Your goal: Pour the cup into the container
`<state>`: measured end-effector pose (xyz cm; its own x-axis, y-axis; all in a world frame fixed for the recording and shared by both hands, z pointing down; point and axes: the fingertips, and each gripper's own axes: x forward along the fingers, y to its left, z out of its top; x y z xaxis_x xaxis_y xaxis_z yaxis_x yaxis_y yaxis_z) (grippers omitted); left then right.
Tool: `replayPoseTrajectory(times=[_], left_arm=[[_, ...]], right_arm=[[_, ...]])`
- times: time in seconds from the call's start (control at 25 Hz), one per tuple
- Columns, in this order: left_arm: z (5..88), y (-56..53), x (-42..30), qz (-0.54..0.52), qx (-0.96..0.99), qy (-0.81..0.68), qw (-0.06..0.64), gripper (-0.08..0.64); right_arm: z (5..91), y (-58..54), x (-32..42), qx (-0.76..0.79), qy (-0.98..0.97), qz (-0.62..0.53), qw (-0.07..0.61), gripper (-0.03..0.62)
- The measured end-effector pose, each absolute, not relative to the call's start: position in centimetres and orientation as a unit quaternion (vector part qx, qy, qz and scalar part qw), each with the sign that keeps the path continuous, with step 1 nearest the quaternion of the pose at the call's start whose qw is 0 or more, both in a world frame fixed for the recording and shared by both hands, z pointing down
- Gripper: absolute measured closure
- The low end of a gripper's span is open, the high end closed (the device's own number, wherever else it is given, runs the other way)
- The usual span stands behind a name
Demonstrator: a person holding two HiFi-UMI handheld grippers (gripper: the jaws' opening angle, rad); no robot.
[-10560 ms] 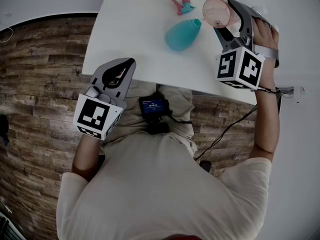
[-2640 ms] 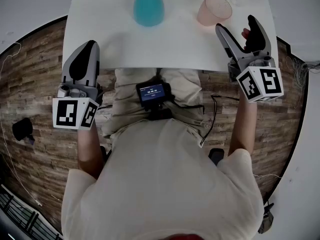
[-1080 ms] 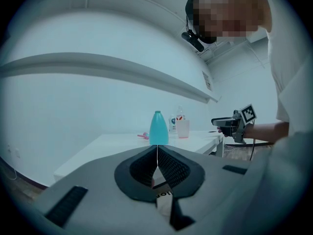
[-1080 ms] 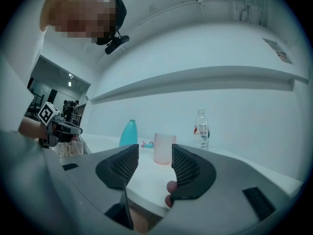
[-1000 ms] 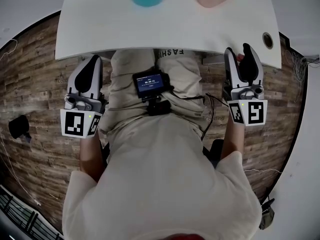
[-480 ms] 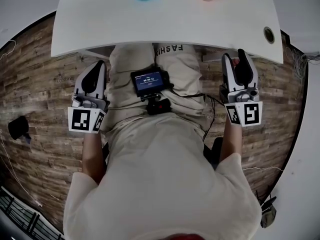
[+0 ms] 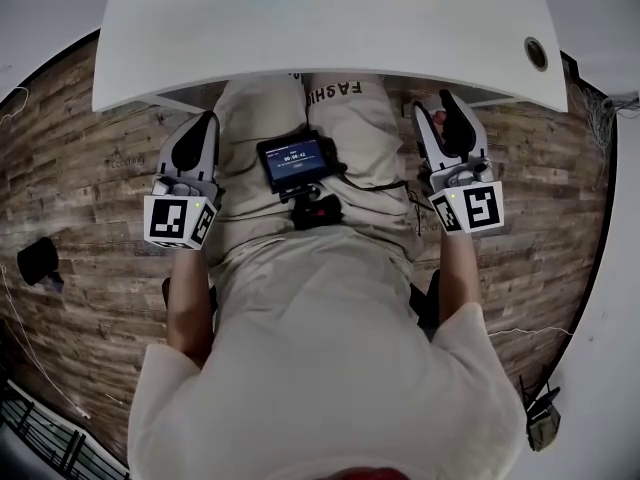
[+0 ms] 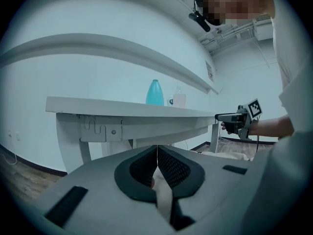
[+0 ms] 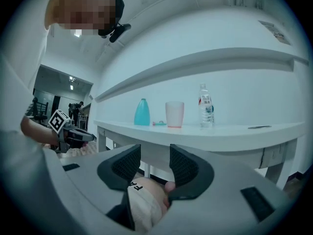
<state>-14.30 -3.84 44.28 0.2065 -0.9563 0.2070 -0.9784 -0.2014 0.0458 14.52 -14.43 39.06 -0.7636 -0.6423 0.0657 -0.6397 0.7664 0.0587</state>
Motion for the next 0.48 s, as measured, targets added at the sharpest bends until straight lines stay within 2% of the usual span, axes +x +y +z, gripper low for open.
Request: replayPoseTrajectory(times=[0.48], left_arm=[[47.7, -4.0, -12.7, 0.085, 0.77, -0.62, 0.127, 0.546]], right_arm=[[45.5, -13.0, 11.3, 0.285, -0.952, 0.003, 0.115, 0.402]])
